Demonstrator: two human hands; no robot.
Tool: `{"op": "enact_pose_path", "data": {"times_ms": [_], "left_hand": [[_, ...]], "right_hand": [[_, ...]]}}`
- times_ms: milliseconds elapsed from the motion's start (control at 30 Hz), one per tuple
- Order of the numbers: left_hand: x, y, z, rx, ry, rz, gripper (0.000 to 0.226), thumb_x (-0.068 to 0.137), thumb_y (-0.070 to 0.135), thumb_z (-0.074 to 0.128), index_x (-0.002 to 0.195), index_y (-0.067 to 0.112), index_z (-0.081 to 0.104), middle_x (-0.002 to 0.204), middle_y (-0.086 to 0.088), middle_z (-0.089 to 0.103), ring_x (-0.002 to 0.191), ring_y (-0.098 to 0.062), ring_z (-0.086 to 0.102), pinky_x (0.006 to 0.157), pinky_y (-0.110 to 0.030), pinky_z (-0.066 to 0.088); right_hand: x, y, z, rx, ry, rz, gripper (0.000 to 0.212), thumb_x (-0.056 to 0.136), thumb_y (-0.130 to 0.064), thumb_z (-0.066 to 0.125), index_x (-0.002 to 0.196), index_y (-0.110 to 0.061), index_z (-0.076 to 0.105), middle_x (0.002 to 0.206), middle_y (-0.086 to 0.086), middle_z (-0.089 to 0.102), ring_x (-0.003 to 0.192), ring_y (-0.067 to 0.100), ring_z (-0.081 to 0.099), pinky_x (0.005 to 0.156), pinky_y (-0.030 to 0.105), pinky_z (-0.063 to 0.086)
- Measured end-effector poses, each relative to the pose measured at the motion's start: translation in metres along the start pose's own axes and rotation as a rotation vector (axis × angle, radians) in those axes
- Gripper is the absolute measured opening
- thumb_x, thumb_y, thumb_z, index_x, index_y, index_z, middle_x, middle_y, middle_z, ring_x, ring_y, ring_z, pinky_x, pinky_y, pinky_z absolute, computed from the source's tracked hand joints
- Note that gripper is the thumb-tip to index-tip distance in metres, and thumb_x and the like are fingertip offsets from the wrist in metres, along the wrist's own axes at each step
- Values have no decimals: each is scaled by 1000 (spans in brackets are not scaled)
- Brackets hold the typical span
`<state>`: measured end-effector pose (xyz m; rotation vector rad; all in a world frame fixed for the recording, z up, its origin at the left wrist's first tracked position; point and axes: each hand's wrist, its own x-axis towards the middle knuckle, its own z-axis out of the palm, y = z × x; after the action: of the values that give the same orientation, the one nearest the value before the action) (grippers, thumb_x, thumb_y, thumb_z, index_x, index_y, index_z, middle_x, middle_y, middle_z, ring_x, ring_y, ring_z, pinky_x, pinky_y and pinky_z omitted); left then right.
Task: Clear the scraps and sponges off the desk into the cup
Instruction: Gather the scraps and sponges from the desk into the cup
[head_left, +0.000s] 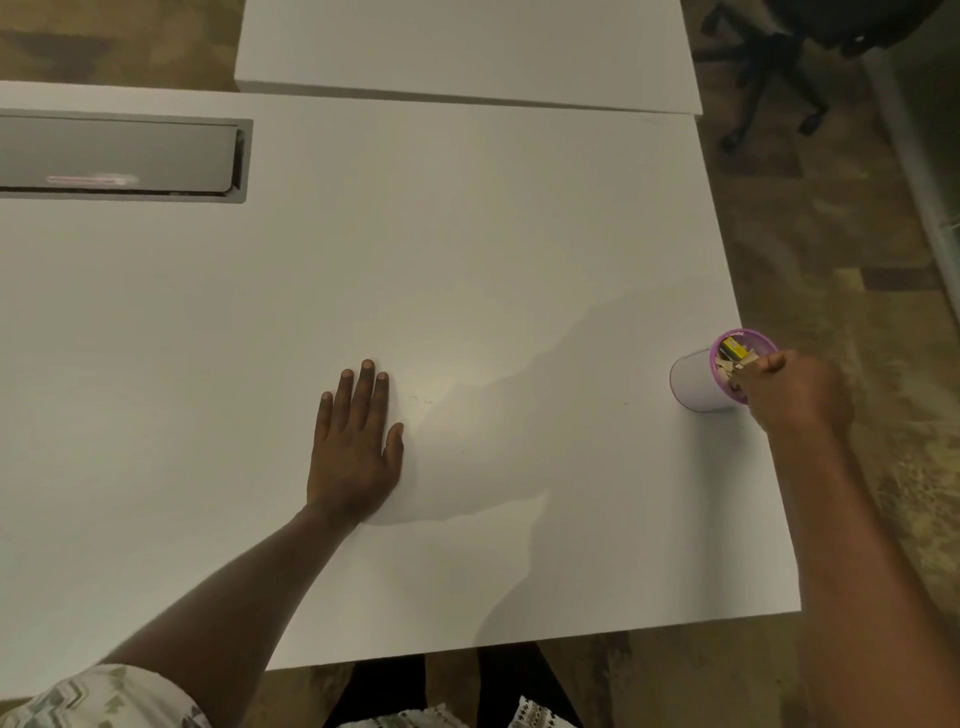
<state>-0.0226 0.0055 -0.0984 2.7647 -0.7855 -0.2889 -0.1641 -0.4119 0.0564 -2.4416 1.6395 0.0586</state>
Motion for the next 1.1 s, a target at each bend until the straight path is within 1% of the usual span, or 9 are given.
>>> {"op": "enact_pose_path", "data": {"times_ms": [200,333,433,533,567,667,700,900,1100], "left_hand": [[0,0,0,6,-4,0,66,103,39,26,162,16,8,170,0,-2,157,-21,-4,127,-49,10],[0,2,-1,-4,0,4,66,103,39,27,162,16,8,170,0,-1,157,-21,-4,127,-48,10],[0,2,-1,2,-1,8,66,104,39,28,162,16,8,170,0,-2,157,-22,-4,127,-48,9],[0,2,-2,17,-5,12,66,104,39,28,162,16,7,170,-1,-2,157,-22,-5,127,-48,10],[0,2,-2,15,-3,13,66,104,39,29,162,16,7,170,-1,-2,157,-22,-5,127,-48,10],[0,2,-3,-9,10,16,66,104,37,34,162,16,8,170,-2,0,157,-22,-4,127,-48,10],[0,2,-3,-8,10,16,67,105,37,35,162,16,8,170,-1,-1,157,-22,-4,127,-49,10],[0,2,-4,-7,12,24,67,106,38,34,162,16,6,170,-2,-2,157,-22,-6,127,-48,10],[-1,1,-3,-19,32,30,66,106,37,35,162,14,9,170,-4,1,157,-23,-4,127,-48,11]], "right_hand": [[2,7,1,-8,19,-30,22,94,-23,58,100,-6,71,99,24,68,79,35,53,69,33,40],[-9,-5,-1,99,139,-85,19,91,-23,56,95,-11,70,98,18,69,89,38,60,73,33,40],[-33,-35,1,254,138,-272,11,91,-21,61,93,-15,70,89,6,68,76,21,55,69,21,35],[-71,-75,27,413,-3,-480,11,87,-9,64,88,-19,69,83,-3,66,63,6,54,61,6,37],[-84,-89,41,433,-65,-524,12,86,-9,65,86,-20,69,82,-5,65,64,4,55,63,5,39],[-122,-123,86,369,-197,-686,5,84,-20,67,83,-24,67,80,-7,63,71,14,58,67,29,49],[-133,-131,98,323,-224,-740,2,84,-23,66,85,-26,66,80,-8,62,75,15,57,65,31,49],[-157,-166,142,121,-226,-947,3,88,-24,63,90,-24,65,85,-7,61,80,19,54,59,29,42],[-152,-178,151,-3,-150,-1039,7,83,-18,69,78,-17,64,73,0,60,65,25,54,51,29,38]]}}
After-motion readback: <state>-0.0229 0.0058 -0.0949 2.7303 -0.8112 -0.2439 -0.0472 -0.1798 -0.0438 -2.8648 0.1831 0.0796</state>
